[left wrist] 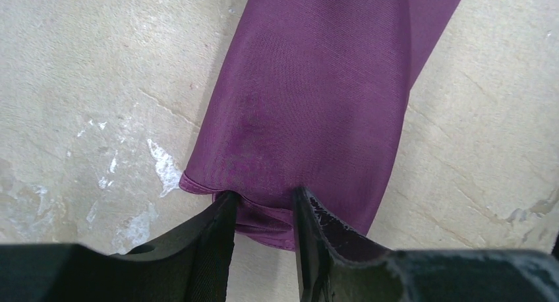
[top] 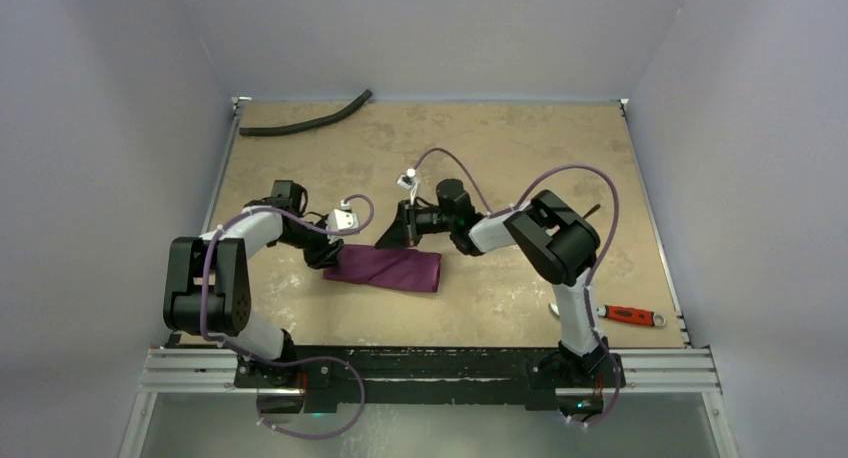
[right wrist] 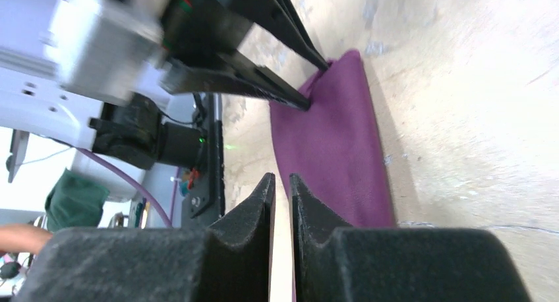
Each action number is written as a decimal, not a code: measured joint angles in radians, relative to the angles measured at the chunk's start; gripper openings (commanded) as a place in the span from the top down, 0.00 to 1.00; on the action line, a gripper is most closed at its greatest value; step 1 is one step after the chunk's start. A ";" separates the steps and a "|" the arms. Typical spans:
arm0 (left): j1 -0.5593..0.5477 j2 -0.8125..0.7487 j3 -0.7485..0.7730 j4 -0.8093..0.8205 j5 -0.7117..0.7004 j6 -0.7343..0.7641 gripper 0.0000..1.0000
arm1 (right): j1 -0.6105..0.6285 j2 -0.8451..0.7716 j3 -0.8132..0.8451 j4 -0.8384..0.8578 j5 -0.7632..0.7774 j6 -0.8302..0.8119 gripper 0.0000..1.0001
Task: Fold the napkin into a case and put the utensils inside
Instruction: Smooth out the smaller rectangle-folded napkin at the center of the board, then pick up the spoon from the center of the board.
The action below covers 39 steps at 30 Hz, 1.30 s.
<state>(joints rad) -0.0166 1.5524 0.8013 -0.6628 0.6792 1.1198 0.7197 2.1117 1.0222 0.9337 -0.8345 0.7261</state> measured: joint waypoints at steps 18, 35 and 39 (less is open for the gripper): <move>-0.012 -0.154 0.063 0.076 -0.065 -0.195 0.07 | -0.257 -0.469 -0.019 -0.558 0.285 -0.234 0.28; 0.163 -0.259 0.361 0.172 -0.020 -0.586 0.02 | -0.829 -0.530 -0.143 -0.948 0.306 -0.315 0.81; 0.189 -0.230 0.410 0.249 -0.006 -0.674 0.01 | -0.804 -0.616 -0.070 -1.128 0.454 -0.371 0.01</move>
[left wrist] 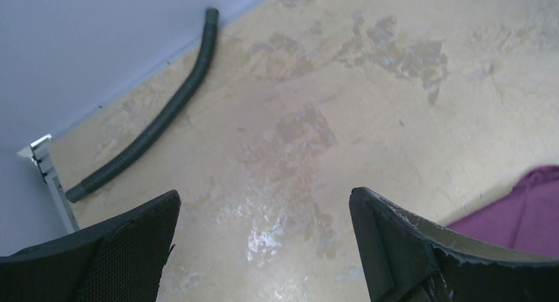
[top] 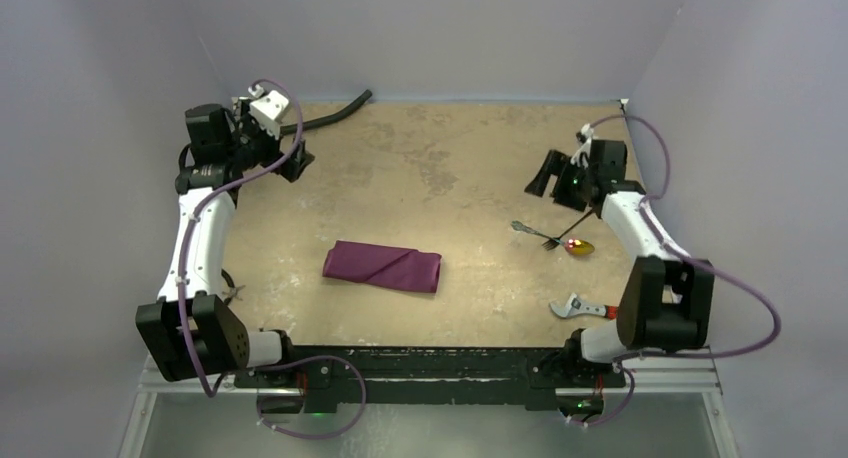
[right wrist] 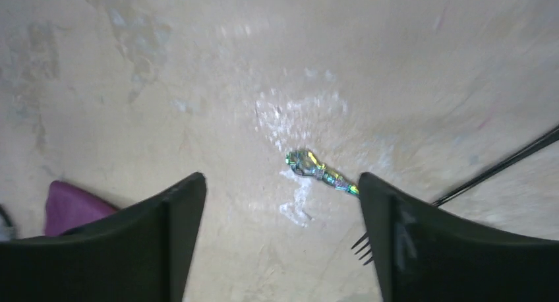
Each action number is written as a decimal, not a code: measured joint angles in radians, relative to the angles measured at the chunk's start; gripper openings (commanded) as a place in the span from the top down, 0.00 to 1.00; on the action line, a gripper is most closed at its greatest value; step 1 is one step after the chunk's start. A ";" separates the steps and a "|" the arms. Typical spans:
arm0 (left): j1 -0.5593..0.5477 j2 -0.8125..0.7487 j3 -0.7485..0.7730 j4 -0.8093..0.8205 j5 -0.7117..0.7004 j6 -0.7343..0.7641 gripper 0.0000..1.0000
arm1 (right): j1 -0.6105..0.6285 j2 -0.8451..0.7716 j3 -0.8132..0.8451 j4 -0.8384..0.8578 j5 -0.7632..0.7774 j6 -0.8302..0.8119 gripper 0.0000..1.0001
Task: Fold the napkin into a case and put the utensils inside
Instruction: Pick up the spoon from the center of the board.
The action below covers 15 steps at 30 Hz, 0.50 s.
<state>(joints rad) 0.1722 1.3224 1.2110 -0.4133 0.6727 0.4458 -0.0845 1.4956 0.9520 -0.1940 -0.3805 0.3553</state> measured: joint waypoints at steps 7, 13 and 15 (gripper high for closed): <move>0.035 0.019 0.032 0.160 0.039 -0.141 0.01 | 0.007 -0.335 0.107 -0.037 0.256 0.120 0.06; 0.056 0.080 0.074 0.187 0.089 -0.179 0.01 | 0.035 -0.250 0.083 -0.063 0.349 0.243 0.01; 0.062 0.094 0.078 0.185 0.100 -0.174 0.01 | 0.069 -0.217 0.042 -0.129 0.423 0.278 0.01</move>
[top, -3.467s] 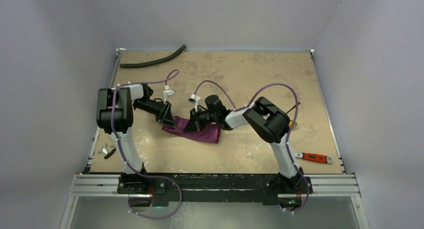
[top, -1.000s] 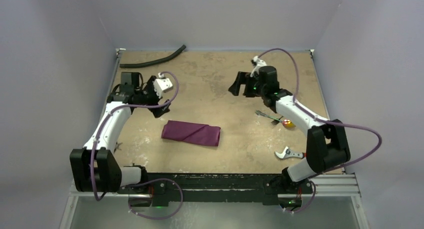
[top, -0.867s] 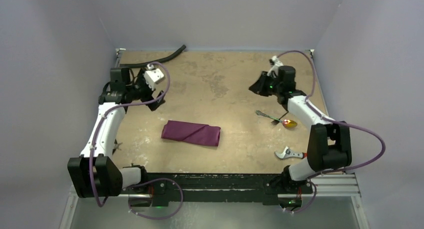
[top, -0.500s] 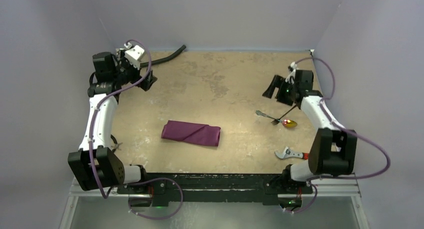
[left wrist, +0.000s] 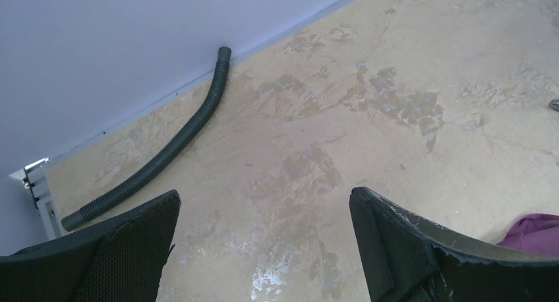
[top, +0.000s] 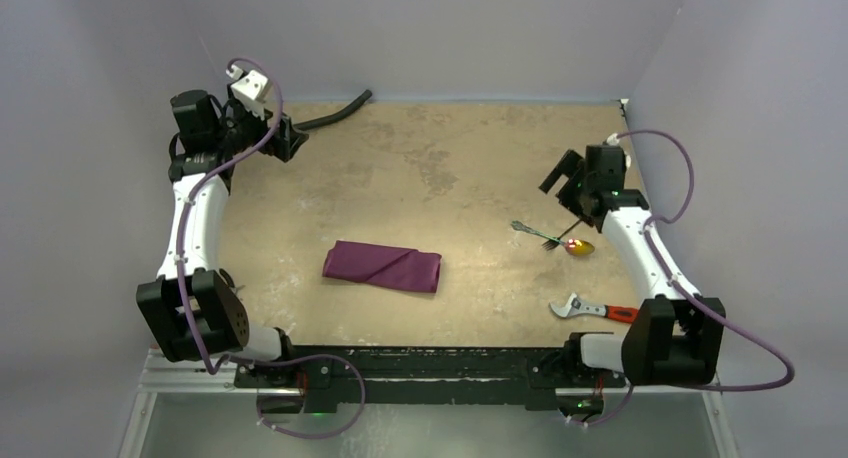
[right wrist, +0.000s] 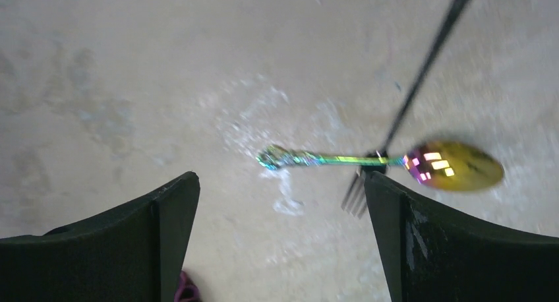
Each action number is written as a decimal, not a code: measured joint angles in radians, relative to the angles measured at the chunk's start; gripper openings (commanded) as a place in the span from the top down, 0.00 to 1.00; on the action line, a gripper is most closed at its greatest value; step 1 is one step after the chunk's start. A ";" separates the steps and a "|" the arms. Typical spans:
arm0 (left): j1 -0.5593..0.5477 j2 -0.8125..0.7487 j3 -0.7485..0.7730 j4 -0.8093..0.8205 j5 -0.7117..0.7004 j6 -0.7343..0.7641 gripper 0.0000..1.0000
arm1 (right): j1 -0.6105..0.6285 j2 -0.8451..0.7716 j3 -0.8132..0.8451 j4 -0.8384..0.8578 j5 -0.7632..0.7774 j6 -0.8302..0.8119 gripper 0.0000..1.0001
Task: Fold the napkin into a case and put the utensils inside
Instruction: Pick up the spoon from the center of the board.
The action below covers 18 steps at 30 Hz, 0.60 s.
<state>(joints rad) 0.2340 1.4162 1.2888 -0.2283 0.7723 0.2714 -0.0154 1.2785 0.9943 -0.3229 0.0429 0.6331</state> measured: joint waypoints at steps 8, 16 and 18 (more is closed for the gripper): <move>0.006 0.032 0.000 -0.042 0.038 0.001 0.01 | 0.078 -0.034 -0.133 -0.151 0.145 0.155 0.02; 0.007 0.044 0.000 -0.095 0.044 0.027 0.02 | 0.086 0.040 -0.224 -0.168 0.154 0.354 0.05; 0.007 0.044 0.001 -0.110 0.044 0.040 0.01 | 0.085 0.087 -0.218 -0.161 0.154 0.394 0.06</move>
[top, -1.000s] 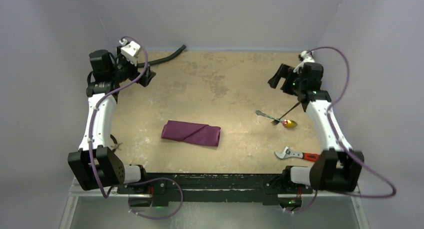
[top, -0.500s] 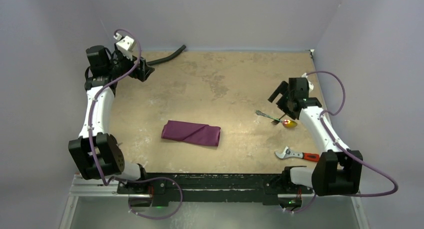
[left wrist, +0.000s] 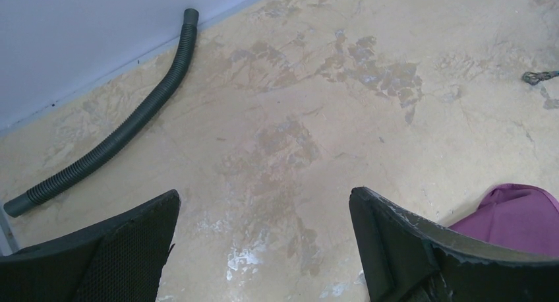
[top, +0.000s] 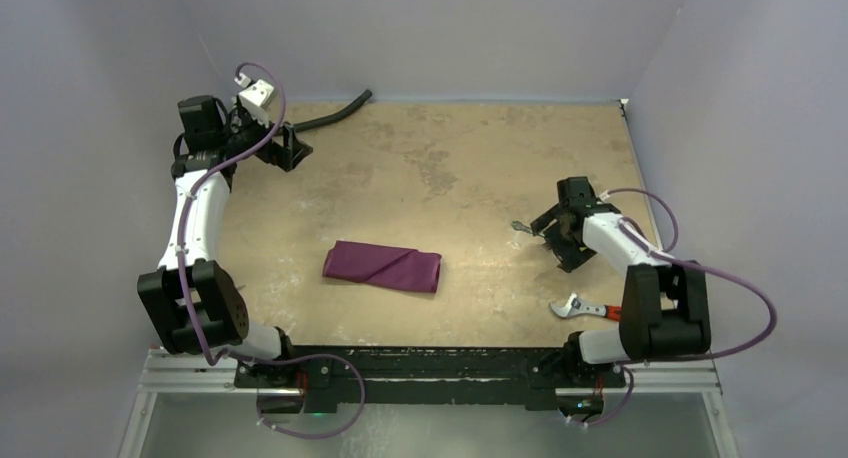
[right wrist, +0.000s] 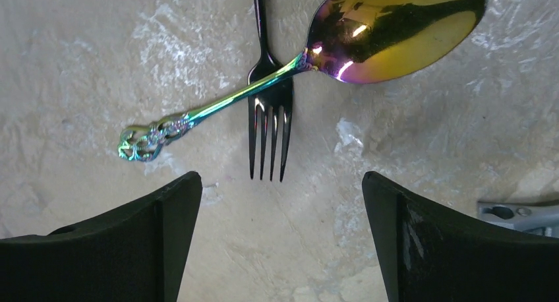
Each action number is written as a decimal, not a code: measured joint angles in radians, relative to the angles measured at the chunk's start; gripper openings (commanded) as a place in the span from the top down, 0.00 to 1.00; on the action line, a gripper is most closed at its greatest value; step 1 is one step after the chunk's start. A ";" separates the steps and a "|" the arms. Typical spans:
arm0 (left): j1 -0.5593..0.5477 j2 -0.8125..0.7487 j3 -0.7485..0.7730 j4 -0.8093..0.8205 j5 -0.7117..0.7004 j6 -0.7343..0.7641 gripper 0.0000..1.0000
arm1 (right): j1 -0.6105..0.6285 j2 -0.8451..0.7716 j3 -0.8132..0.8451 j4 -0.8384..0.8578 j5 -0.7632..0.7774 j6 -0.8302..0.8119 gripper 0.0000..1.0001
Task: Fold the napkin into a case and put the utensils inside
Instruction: Pick up the spoon from the center of the board.
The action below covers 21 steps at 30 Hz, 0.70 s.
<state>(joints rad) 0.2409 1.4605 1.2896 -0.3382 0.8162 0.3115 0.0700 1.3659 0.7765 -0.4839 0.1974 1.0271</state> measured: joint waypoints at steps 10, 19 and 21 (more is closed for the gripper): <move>0.000 0.000 0.003 -0.072 -0.018 0.077 0.02 | -0.014 0.189 0.089 0.054 0.074 0.103 0.31; 0.000 0.001 0.014 -0.115 -0.035 0.114 0.01 | -0.069 0.214 0.098 0.083 0.143 0.100 0.64; 0.000 0.003 0.021 -0.122 -0.036 0.119 0.01 | -0.068 0.220 0.097 0.093 0.153 0.095 0.75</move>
<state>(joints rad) 0.2409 1.4639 1.3102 -0.4606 0.7799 0.4305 0.0017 1.5860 0.8738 -0.3912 0.3504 1.1217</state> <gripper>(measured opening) 0.985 0.391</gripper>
